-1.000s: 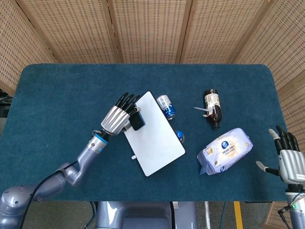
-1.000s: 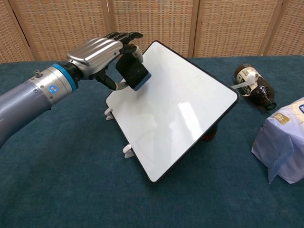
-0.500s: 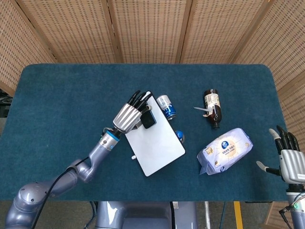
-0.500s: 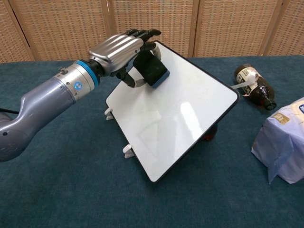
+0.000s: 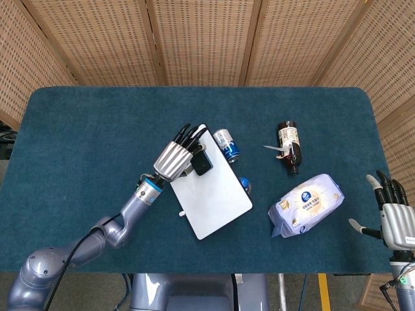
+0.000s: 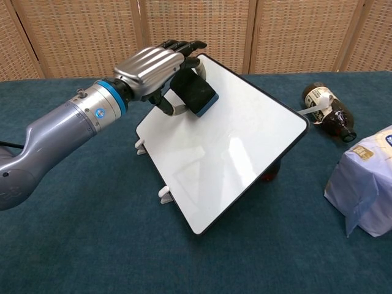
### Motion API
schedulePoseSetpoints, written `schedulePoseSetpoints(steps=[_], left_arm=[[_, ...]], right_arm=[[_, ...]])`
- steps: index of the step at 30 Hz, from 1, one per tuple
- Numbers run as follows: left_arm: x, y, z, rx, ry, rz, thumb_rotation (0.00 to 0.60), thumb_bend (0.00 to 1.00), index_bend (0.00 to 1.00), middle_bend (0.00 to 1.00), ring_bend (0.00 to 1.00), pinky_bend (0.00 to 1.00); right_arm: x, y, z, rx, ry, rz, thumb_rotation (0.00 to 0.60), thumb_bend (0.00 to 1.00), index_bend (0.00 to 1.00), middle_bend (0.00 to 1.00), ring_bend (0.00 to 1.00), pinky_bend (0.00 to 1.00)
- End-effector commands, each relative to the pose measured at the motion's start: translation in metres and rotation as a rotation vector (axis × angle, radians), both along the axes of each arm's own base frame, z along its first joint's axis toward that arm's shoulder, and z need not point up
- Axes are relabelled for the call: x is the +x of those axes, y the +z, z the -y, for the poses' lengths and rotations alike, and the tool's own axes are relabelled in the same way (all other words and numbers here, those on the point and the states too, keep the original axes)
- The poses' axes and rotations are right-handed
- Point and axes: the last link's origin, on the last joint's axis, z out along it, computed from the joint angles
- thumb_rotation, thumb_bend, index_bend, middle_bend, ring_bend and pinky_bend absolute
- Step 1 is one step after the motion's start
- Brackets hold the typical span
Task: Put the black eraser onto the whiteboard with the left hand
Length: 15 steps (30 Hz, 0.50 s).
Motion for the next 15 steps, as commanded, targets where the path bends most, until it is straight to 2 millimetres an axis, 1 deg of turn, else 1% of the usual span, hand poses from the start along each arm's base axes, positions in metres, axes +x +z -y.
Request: schedulePoseSetpoints(steps=[1,12,15], left_arm=[[-0.0011,0.0005,-0.0001,0.001,0.000,-0.003,0.600,0.30,0.45,0.00,0.00,0.00],[-0.0021,0.0041,-0.0012,0.011,0.008,0.000,0.600,0.26,0.32,0.00,0.00,0.00],[-0.0015,0.0046,-0.0013,0.011,0.010,0.004,0.600,0.22,0.29,0.00,0.00,0.00]], right_arm=[[0.0000,-0.0002,0.0000,0.000,0.000,0.000,0.600,0.00,0.07,0.00,0.00,0.00],[0.0004,0.0006,-0.0001,-0.009,0.003,0.003,0.600,0.00,0.07,0.00,0.00,0.00],[0.0001,0.0013,-0.0003,-0.012,0.002,0.005,0.600,0.00,0.07,0.00,0.00,0.00]])
